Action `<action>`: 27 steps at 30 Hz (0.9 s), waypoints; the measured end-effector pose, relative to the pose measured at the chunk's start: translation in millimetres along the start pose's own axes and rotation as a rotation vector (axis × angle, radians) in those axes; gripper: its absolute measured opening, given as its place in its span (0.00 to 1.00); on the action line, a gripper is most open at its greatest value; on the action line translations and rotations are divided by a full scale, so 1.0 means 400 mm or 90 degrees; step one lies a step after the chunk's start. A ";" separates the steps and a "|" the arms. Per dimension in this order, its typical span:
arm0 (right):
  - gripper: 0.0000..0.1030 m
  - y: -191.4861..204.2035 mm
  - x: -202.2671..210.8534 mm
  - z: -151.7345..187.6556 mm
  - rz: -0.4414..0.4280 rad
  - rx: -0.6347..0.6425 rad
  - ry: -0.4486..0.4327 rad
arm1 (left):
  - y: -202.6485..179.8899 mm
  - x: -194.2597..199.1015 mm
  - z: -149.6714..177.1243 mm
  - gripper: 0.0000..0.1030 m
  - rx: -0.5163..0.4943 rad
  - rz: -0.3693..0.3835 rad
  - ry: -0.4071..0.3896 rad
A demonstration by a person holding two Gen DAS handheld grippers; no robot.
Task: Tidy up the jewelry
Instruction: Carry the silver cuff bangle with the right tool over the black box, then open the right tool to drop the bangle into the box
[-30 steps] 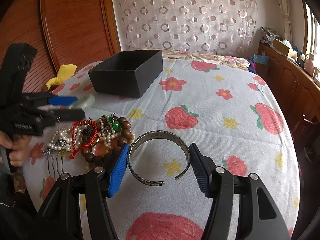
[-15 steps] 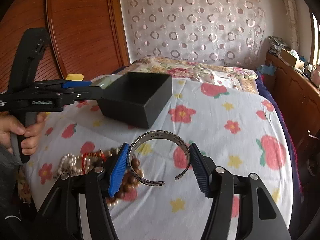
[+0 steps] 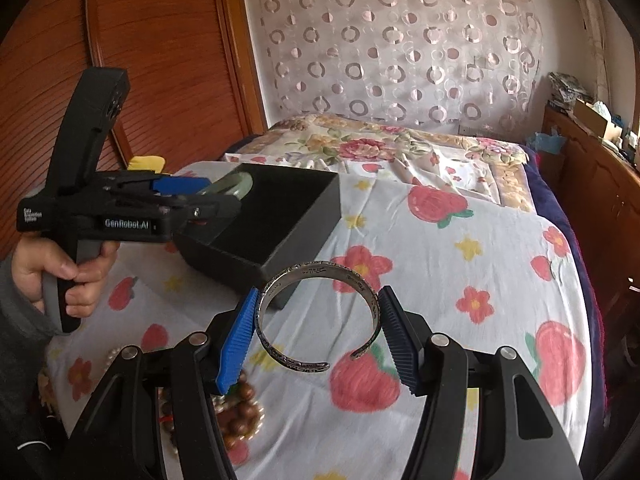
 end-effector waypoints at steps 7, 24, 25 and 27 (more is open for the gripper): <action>0.61 -0.018 -0.024 -0.047 -0.006 0.006 0.000 | 0.012 -0.033 -0.014 0.66 0.003 0.007 0.009; 0.61 0.027 -0.084 -0.161 -0.025 0.045 -0.011 | 0.127 0.077 -0.010 0.83 0.047 -0.027 -0.067; 0.61 0.037 -0.092 -0.170 -0.029 0.051 -0.011 | 0.139 0.082 -0.009 0.83 0.049 -0.032 -0.070; 0.61 0.055 -0.110 -0.185 -0.033 0.064 -0.008 | 0.165 0.092 -0.005 0.84 0.059 -0.040 -0.074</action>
Point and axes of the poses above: each gripper's, at about its wrist camera, not at the fingertips, and x roughly against the way its jaws point, y to its left, z to its underside, the point moved 2 cm from there along -x, roughly the way its jaws point, and after that the axes turned 8 degrees about y, right-handed, at the moved point
